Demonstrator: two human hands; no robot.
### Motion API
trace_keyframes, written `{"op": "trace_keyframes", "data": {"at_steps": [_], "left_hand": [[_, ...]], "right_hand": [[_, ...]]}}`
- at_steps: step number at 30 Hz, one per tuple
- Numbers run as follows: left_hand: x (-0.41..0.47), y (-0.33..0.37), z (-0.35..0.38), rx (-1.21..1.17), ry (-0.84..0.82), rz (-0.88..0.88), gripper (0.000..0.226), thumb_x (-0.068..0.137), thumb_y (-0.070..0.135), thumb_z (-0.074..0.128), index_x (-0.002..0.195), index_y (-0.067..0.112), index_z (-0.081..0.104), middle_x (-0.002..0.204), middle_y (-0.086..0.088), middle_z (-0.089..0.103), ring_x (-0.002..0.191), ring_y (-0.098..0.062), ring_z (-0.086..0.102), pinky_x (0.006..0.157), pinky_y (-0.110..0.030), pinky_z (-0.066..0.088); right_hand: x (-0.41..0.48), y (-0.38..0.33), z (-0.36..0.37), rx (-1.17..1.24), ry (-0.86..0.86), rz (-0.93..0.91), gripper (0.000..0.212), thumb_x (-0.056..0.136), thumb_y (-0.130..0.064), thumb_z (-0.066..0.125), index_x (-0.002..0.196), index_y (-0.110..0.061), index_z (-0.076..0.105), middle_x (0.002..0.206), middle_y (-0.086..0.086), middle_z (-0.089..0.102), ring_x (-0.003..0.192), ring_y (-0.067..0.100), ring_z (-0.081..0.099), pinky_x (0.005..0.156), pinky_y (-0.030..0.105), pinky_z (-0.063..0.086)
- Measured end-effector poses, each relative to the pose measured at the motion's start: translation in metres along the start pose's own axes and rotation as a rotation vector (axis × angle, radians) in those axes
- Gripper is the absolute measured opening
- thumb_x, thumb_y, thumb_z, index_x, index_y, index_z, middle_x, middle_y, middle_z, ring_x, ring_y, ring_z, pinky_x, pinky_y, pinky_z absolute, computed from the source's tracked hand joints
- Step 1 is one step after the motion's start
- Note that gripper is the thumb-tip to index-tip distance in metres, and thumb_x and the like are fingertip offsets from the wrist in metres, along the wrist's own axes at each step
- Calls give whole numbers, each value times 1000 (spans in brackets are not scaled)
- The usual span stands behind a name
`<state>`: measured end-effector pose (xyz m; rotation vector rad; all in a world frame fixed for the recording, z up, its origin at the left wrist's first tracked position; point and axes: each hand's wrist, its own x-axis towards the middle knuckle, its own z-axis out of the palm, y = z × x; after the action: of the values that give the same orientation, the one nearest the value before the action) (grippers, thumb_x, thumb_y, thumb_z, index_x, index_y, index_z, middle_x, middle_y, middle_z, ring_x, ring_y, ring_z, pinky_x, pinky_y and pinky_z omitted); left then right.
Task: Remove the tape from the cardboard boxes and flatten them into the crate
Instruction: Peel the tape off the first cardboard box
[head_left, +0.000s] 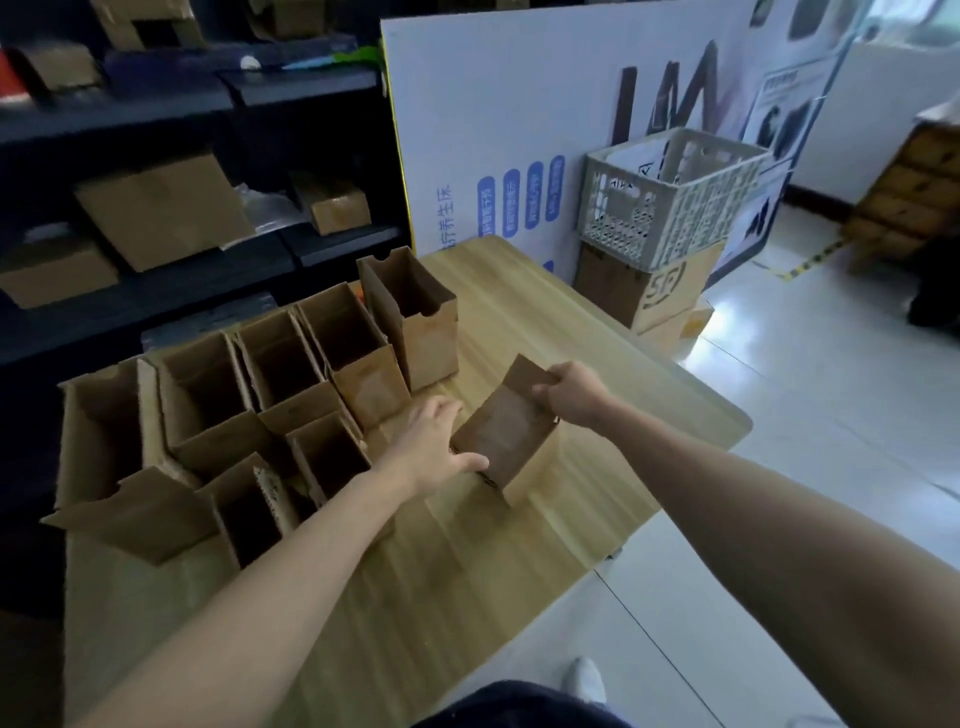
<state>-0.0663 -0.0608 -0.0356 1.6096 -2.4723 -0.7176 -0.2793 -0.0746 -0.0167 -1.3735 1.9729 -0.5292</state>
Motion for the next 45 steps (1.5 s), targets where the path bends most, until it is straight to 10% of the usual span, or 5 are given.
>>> {"op": "trace_keyframes", "data": {"at_steps": [13,20,32,37,45], "left_hand": [[90,61,54,-110,29,-106,64,84,29,67,140,11,42,143,-4,37,133,-23,29,112,-32,24],[117,79,59,-187,74,-181,61,74,14,76,131,14,53,122,-4,46,122,-21,36,106,-30,31],[118,89,65,-167,168,-268,26,78,14,73,103,18,65,110,1,58,116,-21,42,101,-34,36],[117,83,61,-42,48,-196,59,65,49,79,111,25,51,122,5,41,117,-18,34,98,-34,37],[127,70,59,-83,-46,-184,68,60,44,79,107,27,32,122,-1,42,115,-22,36,96,-34,39]], "right_hand": [[54,66,-45,-110,-26,-10,22,96,-17,49,112,-4,58,102,10,61,88,22,55,71,32,45],[80,87,-68,-342,-193,-219,93,76,-29,77,149,-17,20,153,5,18,139,28,23,111,44,32],[99,84,-61,-688,-342,-409,101,72,-46,75,150,-21,16,155,-2,15,143,28,6,114,51,22],[99,84,-59,-693,-278,-391,96,73,-47,74,149,-24,20,156,-5,15,145,28,3,113,51,23],[90,78,-65,-513,-194,-268,99,76,-47,72,151,-22,13,158,4,11,143,28,13,114,46,25]]}}
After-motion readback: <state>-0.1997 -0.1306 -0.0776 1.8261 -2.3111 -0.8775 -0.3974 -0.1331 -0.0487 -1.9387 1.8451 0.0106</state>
